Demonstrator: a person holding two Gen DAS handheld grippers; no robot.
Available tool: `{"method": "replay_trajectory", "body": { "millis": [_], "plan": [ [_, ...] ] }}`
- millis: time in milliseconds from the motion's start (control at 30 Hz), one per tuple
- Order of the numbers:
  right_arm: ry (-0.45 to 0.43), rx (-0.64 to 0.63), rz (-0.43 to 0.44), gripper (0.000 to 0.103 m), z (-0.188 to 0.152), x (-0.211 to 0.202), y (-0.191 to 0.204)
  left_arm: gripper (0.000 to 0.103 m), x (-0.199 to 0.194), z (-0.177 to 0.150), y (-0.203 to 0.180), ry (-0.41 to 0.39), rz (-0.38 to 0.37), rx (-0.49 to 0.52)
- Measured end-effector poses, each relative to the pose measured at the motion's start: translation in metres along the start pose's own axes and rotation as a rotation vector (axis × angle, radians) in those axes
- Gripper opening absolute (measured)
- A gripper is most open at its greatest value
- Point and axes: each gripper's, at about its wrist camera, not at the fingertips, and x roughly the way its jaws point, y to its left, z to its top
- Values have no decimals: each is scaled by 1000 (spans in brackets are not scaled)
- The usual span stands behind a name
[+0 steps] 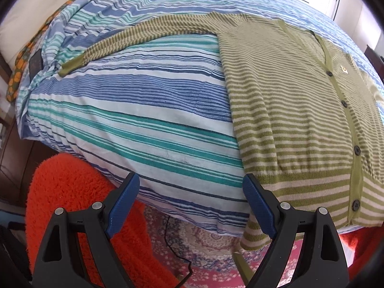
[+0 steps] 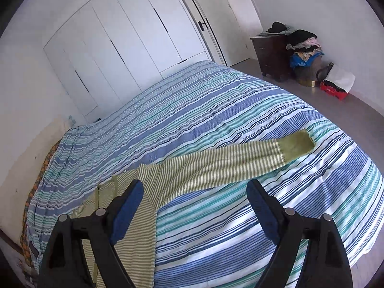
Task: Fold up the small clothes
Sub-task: 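Grasp the green sleeve cuff with the right tool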
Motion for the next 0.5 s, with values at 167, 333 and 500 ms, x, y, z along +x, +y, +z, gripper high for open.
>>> {"method": "replay_trajectory", "body": {
  "millis": [167, 333, 500],
  "plan": [
    [79, 481, 43, 90, 20, 52, -145, 89, 13, 3, -5, 48, 19, -18],
    [68, 612, 48, 81, 5, 91, -202, 89, 23, 5, -12, 83, 54, 4],
    [48, 567, 32, 77, 14, 118, -211, 91, 25, 5, -16, 87, 94, 9]
  ]
}}
